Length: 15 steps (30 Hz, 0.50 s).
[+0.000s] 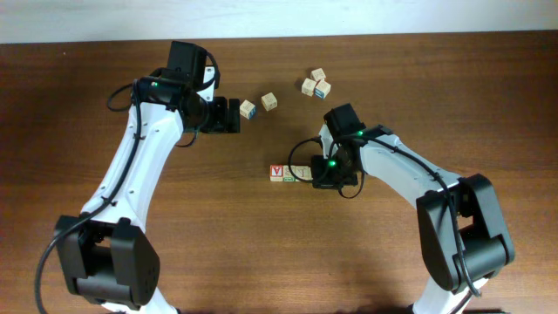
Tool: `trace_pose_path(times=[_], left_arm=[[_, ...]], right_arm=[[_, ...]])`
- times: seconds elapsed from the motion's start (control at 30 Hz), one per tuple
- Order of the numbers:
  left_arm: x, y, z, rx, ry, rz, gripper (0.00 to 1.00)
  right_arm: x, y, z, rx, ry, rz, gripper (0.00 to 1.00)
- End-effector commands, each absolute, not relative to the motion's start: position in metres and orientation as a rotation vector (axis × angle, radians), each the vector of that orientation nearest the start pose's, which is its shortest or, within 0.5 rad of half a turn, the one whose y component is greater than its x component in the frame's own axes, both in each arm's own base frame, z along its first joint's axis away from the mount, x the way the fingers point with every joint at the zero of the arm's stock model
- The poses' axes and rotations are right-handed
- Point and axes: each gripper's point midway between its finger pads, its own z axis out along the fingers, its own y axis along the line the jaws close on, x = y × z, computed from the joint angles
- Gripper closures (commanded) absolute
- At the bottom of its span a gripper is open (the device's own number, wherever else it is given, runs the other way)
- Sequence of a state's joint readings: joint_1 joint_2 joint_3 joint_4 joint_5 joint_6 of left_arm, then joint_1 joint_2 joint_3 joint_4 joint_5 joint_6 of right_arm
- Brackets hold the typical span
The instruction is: Rotate 5 blocks
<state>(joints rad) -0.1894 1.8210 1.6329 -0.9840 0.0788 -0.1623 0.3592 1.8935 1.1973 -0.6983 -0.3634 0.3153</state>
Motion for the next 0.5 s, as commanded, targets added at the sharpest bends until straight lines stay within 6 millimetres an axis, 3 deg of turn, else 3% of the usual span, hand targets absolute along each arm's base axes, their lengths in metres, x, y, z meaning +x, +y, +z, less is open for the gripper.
trace_pose_path(times=[0.0, 0.47], left_arm=[[0.4253, -0.0962, 0.1603, 0.047, 2.746, -0.224, 0.01], [0.4254, -0.0962, 0.1603, 0.047, 2.745, -0.224, 0.01]], right_arm=[[0.3307, 0.1874, 0.0213, -0.102, 3.031, 0.603, 0.96], [0.3349, 0.1890, 0.0222, -0.106, 3.011, 0.609, 0.96]])
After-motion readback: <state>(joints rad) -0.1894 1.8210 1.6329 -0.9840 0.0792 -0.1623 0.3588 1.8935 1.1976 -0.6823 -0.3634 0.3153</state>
